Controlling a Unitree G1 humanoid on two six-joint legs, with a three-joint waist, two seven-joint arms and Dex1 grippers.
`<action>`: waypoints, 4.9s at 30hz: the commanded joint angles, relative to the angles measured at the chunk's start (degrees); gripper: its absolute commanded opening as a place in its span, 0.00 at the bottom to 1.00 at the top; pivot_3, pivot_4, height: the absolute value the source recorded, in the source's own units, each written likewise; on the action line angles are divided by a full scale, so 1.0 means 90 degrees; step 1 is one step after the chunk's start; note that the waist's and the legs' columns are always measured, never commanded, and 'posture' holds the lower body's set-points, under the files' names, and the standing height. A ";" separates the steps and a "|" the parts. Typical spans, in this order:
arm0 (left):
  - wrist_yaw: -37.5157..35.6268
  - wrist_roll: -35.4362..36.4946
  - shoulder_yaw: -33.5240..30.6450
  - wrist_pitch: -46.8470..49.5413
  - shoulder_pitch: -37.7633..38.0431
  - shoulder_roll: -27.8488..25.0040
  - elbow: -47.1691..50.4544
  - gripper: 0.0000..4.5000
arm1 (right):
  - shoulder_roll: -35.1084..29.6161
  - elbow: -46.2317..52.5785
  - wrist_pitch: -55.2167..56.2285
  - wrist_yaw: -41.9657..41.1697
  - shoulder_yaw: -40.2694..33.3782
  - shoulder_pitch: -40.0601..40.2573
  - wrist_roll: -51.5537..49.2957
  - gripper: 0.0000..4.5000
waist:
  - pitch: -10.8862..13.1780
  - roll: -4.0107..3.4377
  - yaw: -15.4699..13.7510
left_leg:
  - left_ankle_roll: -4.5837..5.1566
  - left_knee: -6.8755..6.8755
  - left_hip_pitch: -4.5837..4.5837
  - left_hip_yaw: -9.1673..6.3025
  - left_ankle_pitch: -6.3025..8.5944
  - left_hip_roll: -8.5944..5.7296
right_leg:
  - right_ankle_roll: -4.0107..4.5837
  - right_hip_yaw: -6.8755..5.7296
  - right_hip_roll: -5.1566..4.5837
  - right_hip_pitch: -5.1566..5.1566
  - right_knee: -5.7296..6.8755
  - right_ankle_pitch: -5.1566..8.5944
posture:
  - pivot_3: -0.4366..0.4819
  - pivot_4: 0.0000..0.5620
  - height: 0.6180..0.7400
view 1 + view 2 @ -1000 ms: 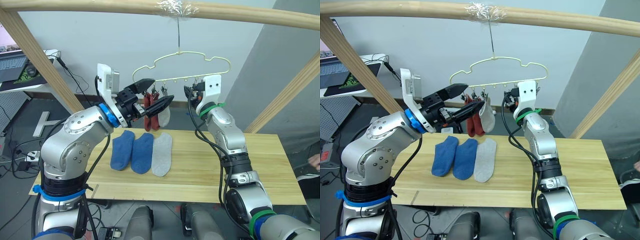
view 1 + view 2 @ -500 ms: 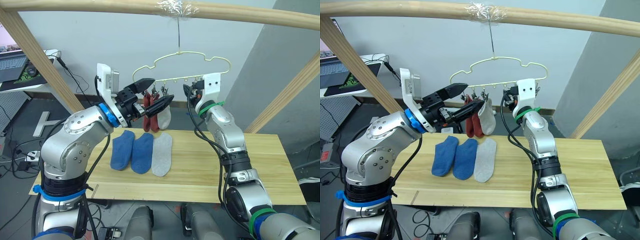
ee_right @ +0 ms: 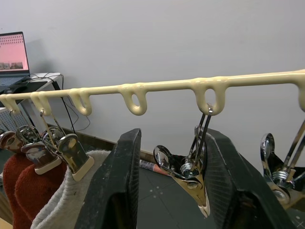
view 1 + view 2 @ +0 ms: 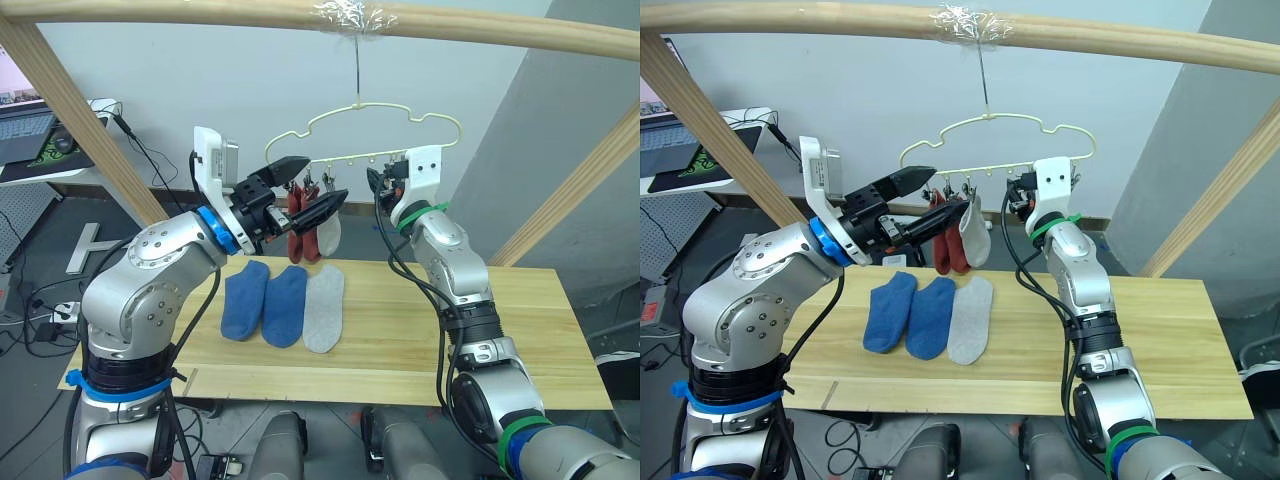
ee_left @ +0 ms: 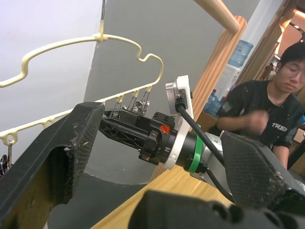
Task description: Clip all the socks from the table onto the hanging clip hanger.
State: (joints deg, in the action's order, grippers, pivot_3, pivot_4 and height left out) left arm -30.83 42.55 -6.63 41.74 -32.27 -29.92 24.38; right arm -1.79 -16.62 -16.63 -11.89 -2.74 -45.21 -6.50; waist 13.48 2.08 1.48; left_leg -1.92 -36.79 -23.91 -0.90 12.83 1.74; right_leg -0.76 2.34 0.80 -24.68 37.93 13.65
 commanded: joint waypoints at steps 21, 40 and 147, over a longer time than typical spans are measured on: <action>0.0173 -0.2296 0.1210 -0.1571 0.1767 0.0429 -0.1484 1.00 | -0.0444 0.0922 -0.1091 -0.0518 -0.0087 0.0043 -0.0685 0.00 | 0.0008 -0.0014 0.0001 | 0.0002 -0.0006 0.0003 0.0009 -0.0001 0.0001 | 0.0001 0.0000 -0.0006 -0.0001 0.0007 0.0000 | 0.50 0.42 1.00; -0.0028 -0.4591 0.2255 -0.4478 0.0427 0.1787 -0.6948 0.96 | -0.0451 0.1479 -0.1617 -0.0240 -0.0003 0.0262 -0.0712 0.00 | 0.0011 -0.0022 0.0041 | 0.0004 -0.0008 -0.0004 0.0034 0.0000 0.0000 | -0.0001 -0.0003 0.0000 -0.0004 0.0008 -0.0001 | 0.43 0.40 1.00; -0.0439 -0.2925 0.0895 -0.2944 0.0839 0.1499 -0.2035 0.96 | -0.1210 0.3457 -0.1183 0.0547 0.0354 0.1689 -0.0689 0.62 | 0.0010 -0.0026 0.0195 | 0.0006 -0.0019 -0.0048 0.0078 0.0000 0.0004 | -0.0012 0.0016 0.0010 -0.0064 0.0016 -0.0006 | 0.41 0.38 1.00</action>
State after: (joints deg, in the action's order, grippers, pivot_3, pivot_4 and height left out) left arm -34.87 15.24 1.92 14.90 -24.80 -16.20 2.80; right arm -12.98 13.15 -29.35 -8.00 1.12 -29.70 -13.79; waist 13.57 1.85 3.24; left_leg -1.87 -36.96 -24.34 -0.20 12.83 1.77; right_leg -0.87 2.48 0.89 -25.25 38.09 13.60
